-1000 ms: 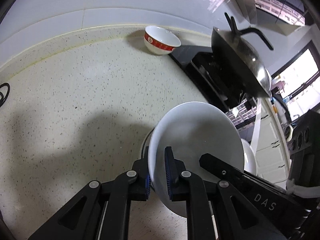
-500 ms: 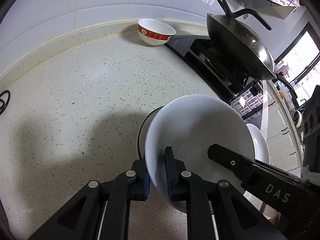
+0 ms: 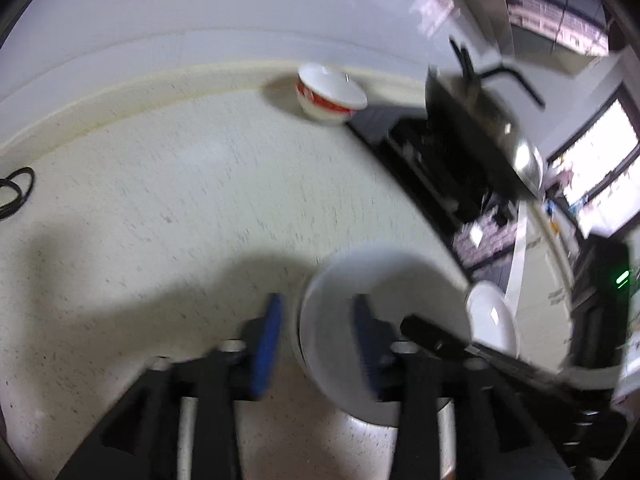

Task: Organize plates and bowls
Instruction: 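Carry the held white bowl over the green-rimmed bowl, then lower the white bowl into the green-rimmed bowl and open both tools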

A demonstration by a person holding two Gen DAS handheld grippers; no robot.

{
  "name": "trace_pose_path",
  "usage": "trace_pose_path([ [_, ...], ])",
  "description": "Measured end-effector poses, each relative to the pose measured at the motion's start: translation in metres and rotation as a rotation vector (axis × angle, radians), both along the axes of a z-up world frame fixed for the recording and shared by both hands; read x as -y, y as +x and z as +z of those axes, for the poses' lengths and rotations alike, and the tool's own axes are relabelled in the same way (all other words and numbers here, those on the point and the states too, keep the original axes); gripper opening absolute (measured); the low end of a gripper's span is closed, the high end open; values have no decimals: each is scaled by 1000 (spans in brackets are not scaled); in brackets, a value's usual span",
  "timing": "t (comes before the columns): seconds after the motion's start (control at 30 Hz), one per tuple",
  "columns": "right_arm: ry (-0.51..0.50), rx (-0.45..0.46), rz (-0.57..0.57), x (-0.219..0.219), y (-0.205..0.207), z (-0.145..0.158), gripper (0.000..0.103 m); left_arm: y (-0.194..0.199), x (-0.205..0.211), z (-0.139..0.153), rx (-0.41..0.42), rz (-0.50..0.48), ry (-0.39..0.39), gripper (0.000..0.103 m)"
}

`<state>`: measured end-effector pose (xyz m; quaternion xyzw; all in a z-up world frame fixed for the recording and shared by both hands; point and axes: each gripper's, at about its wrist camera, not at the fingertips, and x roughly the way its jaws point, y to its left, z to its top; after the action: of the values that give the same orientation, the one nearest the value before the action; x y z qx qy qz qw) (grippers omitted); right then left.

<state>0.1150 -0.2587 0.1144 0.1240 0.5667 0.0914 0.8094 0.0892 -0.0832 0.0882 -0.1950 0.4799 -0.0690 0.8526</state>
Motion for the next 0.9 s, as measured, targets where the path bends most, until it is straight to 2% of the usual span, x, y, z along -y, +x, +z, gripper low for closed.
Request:
trace_pose_path([
  [0.13, -2, -4, 3, 0, 1, -2, 17, 3, -9, 3, 2, 13, -3, 51],
  [0.33, -16, 0, 27, -2, 6, -6, 17, 5, -3, -13, -53, -6, -23, 51],
  [0.43, 1, 17, 63, -4, 13, -8, 23, 3, 0, -21, -71, -4, -24, 51],
  [0.57, 35, 14, 78, -4, 13, -5, 38, 1, 1, -22, -71, -13, -12, 51],
  [0.67, 28, 15, 87, -4, 9, -1, 41, 2, -3, -22, -74, -2, -19, 51],
  [0.73, 50, 17, 74, 0, 4, 2, 48, 1, -6, -21, -74, 3, -23, 51],
  [0.8, 42, 59, 64, 2, -2, 11, 71, 1, -8, -20, -70, 7, -26, 51],
  [0.9, -20, 114, 112, -5, 0, 17, 73, 4, -7, -24, -79, 17, -20, 51],
])
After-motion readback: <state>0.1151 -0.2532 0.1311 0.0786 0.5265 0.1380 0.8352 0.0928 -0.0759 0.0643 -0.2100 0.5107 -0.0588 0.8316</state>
